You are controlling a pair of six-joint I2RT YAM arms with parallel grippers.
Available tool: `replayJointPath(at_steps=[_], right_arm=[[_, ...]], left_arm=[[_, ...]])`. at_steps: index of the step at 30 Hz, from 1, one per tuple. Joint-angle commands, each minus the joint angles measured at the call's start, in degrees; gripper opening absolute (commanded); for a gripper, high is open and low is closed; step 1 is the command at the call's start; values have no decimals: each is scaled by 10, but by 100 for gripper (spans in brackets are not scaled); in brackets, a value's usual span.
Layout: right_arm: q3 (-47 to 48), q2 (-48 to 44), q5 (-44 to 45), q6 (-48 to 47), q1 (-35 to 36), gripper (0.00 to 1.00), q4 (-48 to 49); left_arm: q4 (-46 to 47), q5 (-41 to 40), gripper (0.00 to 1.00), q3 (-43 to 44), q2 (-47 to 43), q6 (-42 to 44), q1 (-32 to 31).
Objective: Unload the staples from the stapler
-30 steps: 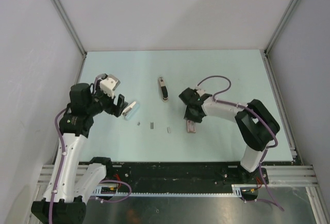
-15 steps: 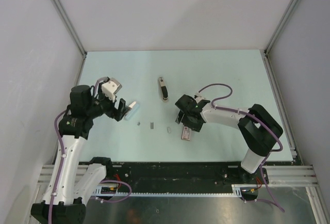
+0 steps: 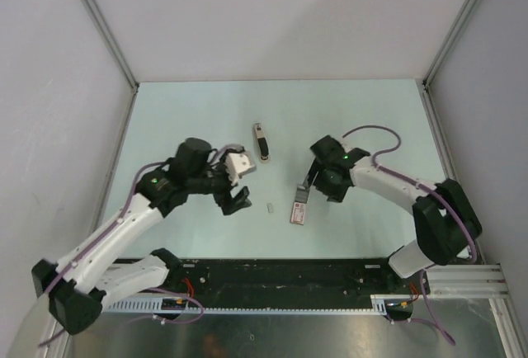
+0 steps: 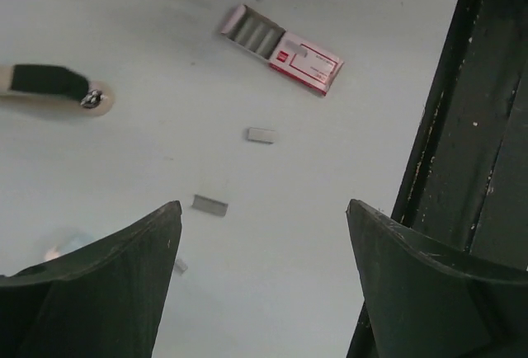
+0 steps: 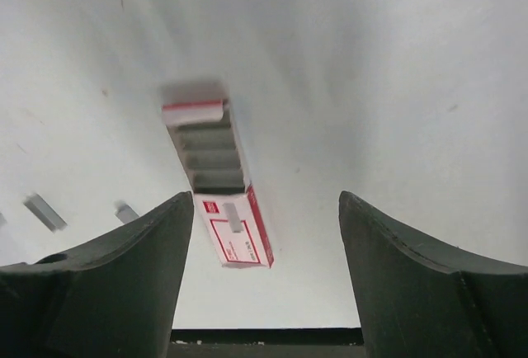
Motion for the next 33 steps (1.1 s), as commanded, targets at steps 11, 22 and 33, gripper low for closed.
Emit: replayJointPath(at_steps=[11, 22, 33], right_arm=[[28, 30, -75, -154, -129, 72, 120], [69, 112, -104, -190, -98, 74, 146], [70, 126, -117, -208, -79, 74, 153]], left_arm=[[167, -151, 87, 9, 237, 45, -237], [252, -184, 93, 59, 399, 44, -254], [280, -209, 94, 57, 442, 17, -267]])
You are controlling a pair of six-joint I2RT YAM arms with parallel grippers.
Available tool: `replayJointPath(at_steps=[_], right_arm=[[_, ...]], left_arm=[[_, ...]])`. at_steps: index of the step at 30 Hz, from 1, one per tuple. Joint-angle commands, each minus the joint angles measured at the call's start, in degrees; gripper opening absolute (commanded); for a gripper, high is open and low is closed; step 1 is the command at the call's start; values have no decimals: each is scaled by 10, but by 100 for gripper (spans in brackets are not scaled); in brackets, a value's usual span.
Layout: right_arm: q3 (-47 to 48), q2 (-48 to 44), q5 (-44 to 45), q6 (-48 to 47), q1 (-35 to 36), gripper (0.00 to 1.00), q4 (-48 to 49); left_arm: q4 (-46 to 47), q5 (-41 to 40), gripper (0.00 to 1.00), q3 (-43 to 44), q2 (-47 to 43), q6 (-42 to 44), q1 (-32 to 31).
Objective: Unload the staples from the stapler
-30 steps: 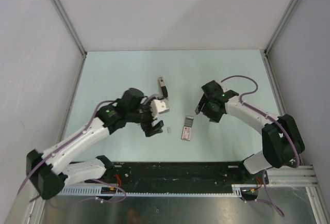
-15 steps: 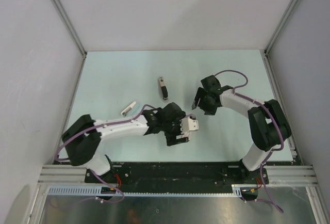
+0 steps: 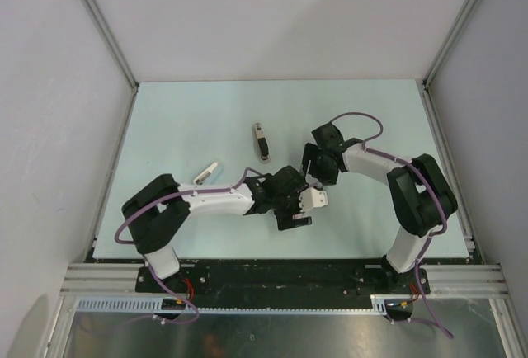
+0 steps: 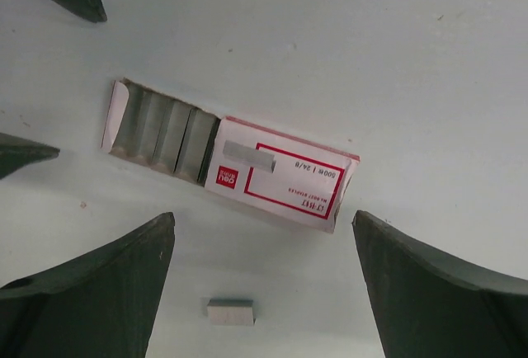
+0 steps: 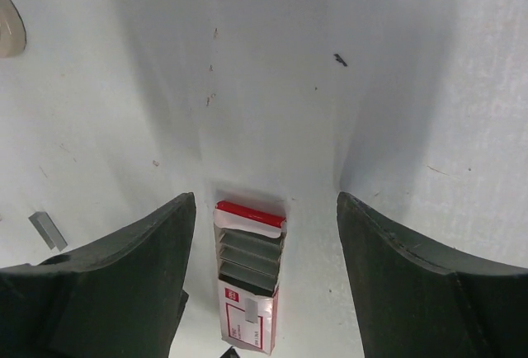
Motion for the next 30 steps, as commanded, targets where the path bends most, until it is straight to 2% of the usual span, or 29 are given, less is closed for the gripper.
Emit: replayJointPath(at_steps=[1, 14, 22, 30], right_arm=[[21, 13, -11, -18, 9, 74, 12], [27, 51, -13, -53, 34, 73, -13], [27, 68, 32, -66, 56, 71, -61], [21, 59, 71, -58, 69, 66, -84]], left_arm=[[29, -20, 94, 14, 11, -12, -13], [45, -88, 94, -24, 0, 21, -18], [51, -101, 93, -40, -29, 24, 28], [56, -106, 92, -33, -29, 29, 46]])
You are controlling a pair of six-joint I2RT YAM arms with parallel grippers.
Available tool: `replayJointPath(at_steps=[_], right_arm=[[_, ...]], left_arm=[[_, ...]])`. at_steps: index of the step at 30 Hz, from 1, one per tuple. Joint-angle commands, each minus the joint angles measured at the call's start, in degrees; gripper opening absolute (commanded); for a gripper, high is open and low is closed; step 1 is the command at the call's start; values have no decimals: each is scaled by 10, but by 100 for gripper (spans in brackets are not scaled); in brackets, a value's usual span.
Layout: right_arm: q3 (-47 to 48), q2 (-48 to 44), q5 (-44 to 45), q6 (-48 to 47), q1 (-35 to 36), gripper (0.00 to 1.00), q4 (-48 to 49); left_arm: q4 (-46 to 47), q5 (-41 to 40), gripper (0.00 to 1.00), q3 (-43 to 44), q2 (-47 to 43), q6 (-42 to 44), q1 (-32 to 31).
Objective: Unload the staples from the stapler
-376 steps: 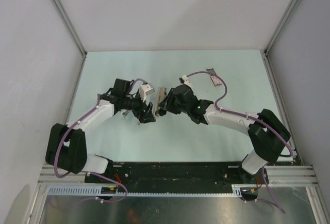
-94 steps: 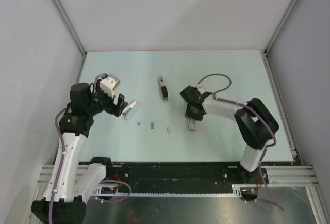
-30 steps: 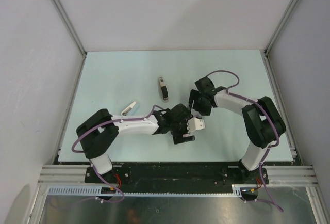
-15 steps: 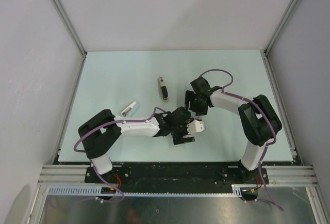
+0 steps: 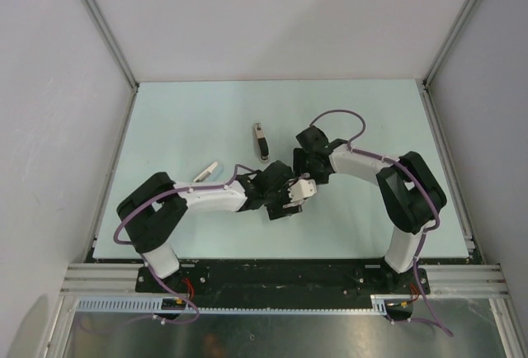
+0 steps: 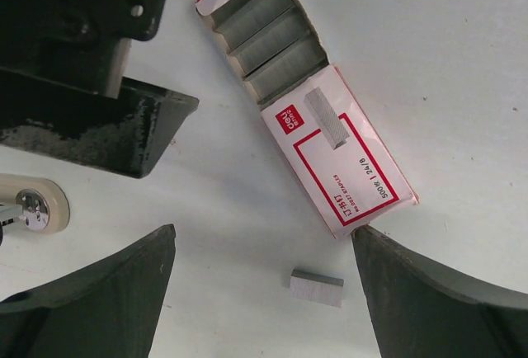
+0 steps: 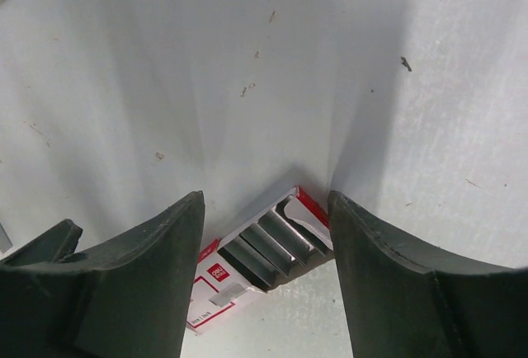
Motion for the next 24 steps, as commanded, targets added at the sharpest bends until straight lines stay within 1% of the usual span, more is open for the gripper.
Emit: replayJointPath(at_steps=[1, 6, 10, 20, 24], right_arm=[[-19, 21, 17, 6, 10, 65, -65], [-38, 8, 16, 21, 14, 60, -63], [-57, -11, 18, 38, 17, 58, -63], [-86, -60, 25, 82, 33, 59, -73], [-88, -74, 24, 89, 26, 60, -74]], left_arm=[[16, -10, 92, 6, -18, 14, 7], [27, -15, 92, 16, -7, 15, 19], [30, -21, 91, 32, 5, 14, 34], [32, -16, 91, 44, 13, 18, 47], [32, -18, 91, 40, 2, 24, 47]])
